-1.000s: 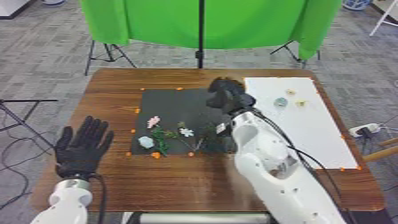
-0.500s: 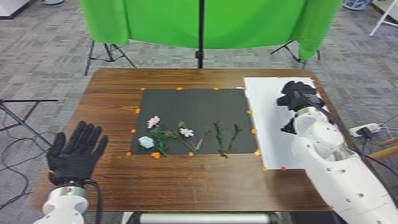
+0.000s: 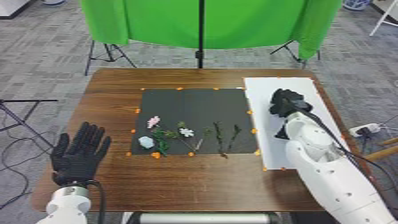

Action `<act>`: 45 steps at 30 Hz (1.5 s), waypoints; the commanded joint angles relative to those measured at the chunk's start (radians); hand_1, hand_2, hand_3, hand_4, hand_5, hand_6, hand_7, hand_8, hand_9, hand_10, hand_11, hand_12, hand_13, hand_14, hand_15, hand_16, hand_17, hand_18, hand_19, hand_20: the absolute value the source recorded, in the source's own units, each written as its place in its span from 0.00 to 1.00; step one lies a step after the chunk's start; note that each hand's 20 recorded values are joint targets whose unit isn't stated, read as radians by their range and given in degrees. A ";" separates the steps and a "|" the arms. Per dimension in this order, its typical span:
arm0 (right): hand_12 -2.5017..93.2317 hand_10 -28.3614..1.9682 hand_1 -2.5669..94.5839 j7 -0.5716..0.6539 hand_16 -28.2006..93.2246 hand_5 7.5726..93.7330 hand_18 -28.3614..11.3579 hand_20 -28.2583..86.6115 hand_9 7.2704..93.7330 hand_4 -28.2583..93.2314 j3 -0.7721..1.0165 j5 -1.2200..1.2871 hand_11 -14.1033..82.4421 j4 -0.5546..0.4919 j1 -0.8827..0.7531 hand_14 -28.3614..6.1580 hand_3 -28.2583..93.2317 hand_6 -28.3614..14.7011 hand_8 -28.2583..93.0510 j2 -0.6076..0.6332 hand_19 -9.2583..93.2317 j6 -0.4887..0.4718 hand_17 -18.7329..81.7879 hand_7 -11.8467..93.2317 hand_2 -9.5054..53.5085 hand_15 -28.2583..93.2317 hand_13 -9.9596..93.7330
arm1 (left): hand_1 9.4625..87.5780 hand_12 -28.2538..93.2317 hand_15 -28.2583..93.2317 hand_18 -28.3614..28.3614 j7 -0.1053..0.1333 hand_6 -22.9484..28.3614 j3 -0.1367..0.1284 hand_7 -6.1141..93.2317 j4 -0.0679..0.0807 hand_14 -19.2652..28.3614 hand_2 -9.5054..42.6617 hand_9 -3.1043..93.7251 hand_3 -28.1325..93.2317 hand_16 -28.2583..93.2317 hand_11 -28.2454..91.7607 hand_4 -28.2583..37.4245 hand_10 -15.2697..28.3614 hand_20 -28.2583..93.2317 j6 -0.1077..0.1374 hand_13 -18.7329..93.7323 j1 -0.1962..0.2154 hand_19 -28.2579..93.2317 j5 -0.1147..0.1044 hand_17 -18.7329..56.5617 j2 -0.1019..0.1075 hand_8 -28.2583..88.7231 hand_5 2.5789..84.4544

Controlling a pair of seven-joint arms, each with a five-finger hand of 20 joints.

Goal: Arrange flowers

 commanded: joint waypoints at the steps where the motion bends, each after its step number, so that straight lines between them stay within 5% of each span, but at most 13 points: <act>1: 0.36 0.57 0.60 -0.063 0.50 0.71 0.16 0.59 0.84 0.00 0.028 0.022 0.28 -0.028 -0.054 0.59 0.81 0.65 0.17 0.005 0.91 -0.009 0.47 0.40 0.00 0.59 0.73 | 0.23 0.32 0.57 0.75 -0.008 0.66 0.008 0.24 0.003 0.74 0.47 0.44 0.87 0.17 0.46 0.00 0.72 0.34 0.008 0.43 0.015 0.53 -0.006 0.14 -0.013 0.15 0.56; 9: 0.36 0.55 0.58 -0.111 0.49 0.71 0.16 0.59 0.83 0.00 0.006 0.056 0.29 -0.191 -0.054 0.56 0.83 0.64 0.18 0.010 0.91 0.029 0.47 0.40 0.00 0.60 0.73 | 0.22 0.32 0.57 0.75 0.002 0.66 -0.002 0.24 -0.005 0.74 0.47 0.44 0.87 0.17 0.45 0.00 0.72 0.34 0.004 0.43 0.033 0.53 -0.002 0.14 -0.003 0.15 0.56; 13: 0.35 0.55 0.57 -0.156 0.49 0.70 0.17 0.59 0.81 0.00 -0.031 0.088 0.30 -0.250 -0.041 0.56 0.85 0.63 0.18 -0.047 0.91 0.040 0.46 0.38 0.00 0.61 0.72 | 0.23 0.32 0.57 0.75 -0.013 0.66 0.004 0.24 -0.004 0.74 0.47 0.44 0.87 0.17 0.45 0.00 0.72 0.34 -0.001 0.43 0.029 0.53 -0.004 0.14 -0.005 0.15 0.56; 22: 0.33 0.54 0.57 -0.262 0.48 0.69 0.17 0.59 0.80 0.00 -0.152 0.030 0.31 -0.276 -0.077 0.56 0.85 0.63 0.18 -0.168 0.91 -0.021 0.46 0.38 0.00 0.61 0.71 | 0.23 0.32 0.57 0.75 -0.043 0.66 0.013 0.24 0.009 0.74 0.47 0.44 0.87 0.17 0.45 0.00 0.72 0.34 -0.020 0.43 -0.010 0.53 0.028 0.14 0.010 0.15 0.56; 30: 0.31 0.54 0.56 -0.220 0.48 0.68 0.17 0.59 0.77 0.00 -0.198 0.003 0.32 -0.288 -0.095 0.56 0.86 0.63 0.18 -0.202 0.91 -0.092 0.46 0.37 0.00 0.61 0.70 | 0.22 0.32 0.57 0.75 -0.075 0.66 0.027 0.24 0.021 0.74 0.47 0.44 0.87 0.17 0.45 0.00 0.72 0.34 -0.009 0.43 -0.033 0.53 0.033 0.14 0.010 0.15 0.56; 37: 0.29 0.53 0.55 -0.208 0.48 0.67 0.17 0.59 0.74 0.00 -0.191 0.001 0.34 -0.241 -0.074 0.56 0.87 0.64 0.17 -0.212 0.91 -0.101 0.46 0.35 0.00 0.61 0.68 | 0.22 0.32 0.57 0.75 -0.070 0.66 0.024 0.24 0.027 0.74 0.48 0.44 0.87 0.17 0.45 0.00 0.72 0.34 -0.005 0.43 -0.040 0.53 0.030 0.14 0.009 0.15 0.56; 45: 0.27 0.52 0.56 -0.181 0.47 0.65 0.17 0.59 0.72 0.00 -0.200 0.000 0.36 -0.238 -0.082 0.56 0.87 0.64 0.15 -0.209 0.91 -0.092 0.45 0.34 0.00 0.62 0.67 | 0.22 0.32 0.57 0.75 -0.066 0.66 0.017 0.24 0.017 0.74 0.48 0.44 0.87 0.17 0.45 0.00 0.72 0.34 -0.003 0.43 -0.020 0.53 0.026 0.14 0.004 0.15 0.56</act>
